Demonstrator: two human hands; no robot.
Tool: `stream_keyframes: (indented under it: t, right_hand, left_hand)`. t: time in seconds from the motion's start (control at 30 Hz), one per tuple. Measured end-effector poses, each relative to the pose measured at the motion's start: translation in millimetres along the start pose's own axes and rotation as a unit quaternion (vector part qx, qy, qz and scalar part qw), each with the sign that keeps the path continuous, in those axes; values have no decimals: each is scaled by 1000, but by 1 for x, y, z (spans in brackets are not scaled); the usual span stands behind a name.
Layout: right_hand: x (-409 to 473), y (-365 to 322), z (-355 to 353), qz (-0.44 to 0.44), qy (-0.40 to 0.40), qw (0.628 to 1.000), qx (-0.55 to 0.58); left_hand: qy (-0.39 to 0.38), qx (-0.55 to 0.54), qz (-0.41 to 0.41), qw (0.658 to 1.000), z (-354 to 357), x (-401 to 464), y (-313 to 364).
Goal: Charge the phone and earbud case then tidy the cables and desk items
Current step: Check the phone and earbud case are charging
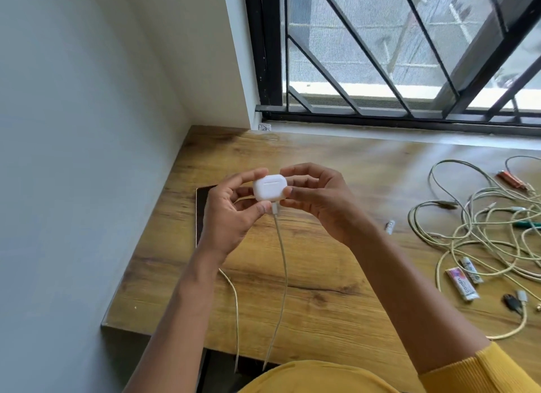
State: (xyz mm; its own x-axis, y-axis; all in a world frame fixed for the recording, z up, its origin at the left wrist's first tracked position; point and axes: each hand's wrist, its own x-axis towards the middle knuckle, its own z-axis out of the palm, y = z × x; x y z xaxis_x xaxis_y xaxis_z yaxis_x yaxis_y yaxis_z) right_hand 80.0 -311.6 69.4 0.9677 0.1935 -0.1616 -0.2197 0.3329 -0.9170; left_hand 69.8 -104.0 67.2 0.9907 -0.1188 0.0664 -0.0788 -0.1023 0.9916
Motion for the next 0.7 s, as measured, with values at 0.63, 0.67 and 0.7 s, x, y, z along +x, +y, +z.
stream_keyframes:
  t: [0.63,0.67,0.7]
  right_hand:
    - [63,79,14,4,124,940,-318]
    - [64,81,14,6,123,938,-323]
    - [65,84,15,7,121,937,-327]
  left_hand:
    - [85,282,-90,952,3,37,-75]
    - [81,291,-91,949,3,38,-78]
    - [76,300,-94,946,3,39,-81]
